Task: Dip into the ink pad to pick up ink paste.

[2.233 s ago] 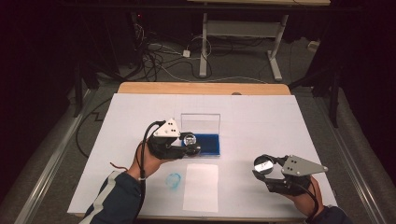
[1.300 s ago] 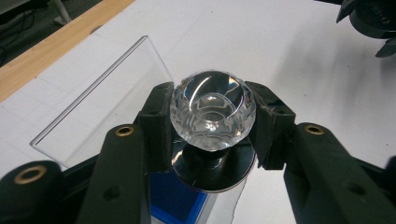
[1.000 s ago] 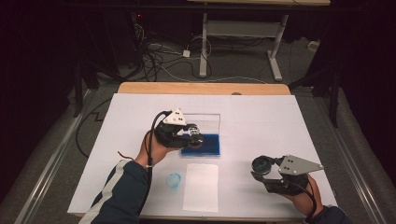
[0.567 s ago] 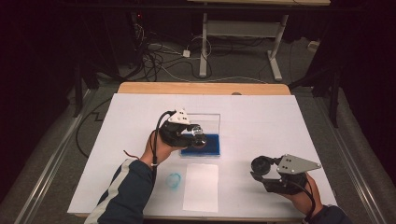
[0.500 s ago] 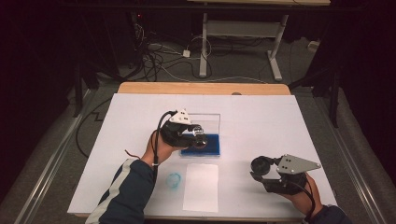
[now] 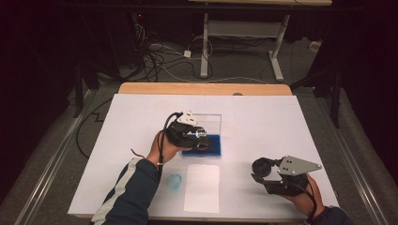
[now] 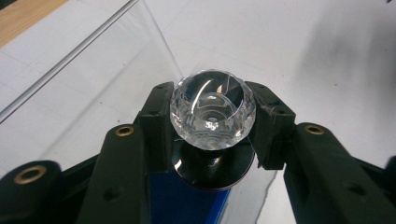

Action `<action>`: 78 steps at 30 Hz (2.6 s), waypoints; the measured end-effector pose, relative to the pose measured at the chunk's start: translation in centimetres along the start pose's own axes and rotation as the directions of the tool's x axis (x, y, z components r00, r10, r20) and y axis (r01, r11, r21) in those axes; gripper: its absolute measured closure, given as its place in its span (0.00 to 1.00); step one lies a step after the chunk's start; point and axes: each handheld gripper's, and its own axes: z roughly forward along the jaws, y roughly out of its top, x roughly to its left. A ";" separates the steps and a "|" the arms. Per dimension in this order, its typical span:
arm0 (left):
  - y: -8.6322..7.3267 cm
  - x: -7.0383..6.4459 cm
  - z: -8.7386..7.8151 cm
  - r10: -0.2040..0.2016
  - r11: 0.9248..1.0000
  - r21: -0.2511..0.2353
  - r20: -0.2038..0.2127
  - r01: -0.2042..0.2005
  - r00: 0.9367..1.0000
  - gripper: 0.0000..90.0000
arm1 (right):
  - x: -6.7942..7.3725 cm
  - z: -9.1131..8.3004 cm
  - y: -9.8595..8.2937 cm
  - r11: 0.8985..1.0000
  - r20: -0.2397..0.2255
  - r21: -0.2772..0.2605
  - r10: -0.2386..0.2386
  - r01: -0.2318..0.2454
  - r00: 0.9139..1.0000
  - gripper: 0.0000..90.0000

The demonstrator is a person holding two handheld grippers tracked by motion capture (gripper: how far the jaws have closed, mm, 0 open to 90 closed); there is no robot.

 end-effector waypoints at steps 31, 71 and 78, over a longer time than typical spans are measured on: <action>-1.3 0.9 2.5 -0.012 0.999 0.035 -0.047 0.013 0.999 0.60 | 0.5 0.0 0.0 1.000 -0.005 0.025 -0.018 0.018 1.000 0.43; -1.1 0.8 2.5 -0.026 0.996 0.081 -0.031 0.028 0.999 0.60 | 0.9 0.0 0.0 0.999 -0.013 0.032 -0.026 0.026 1.000 0.43; -0.9 0.8 2.4 -0.018 0.995 0.101 -0.032 0.022 0.999 0.60 | 0.9 0.0 0.0 0.999 -0.013 0.034 -0.025 0.025 1.000 0.43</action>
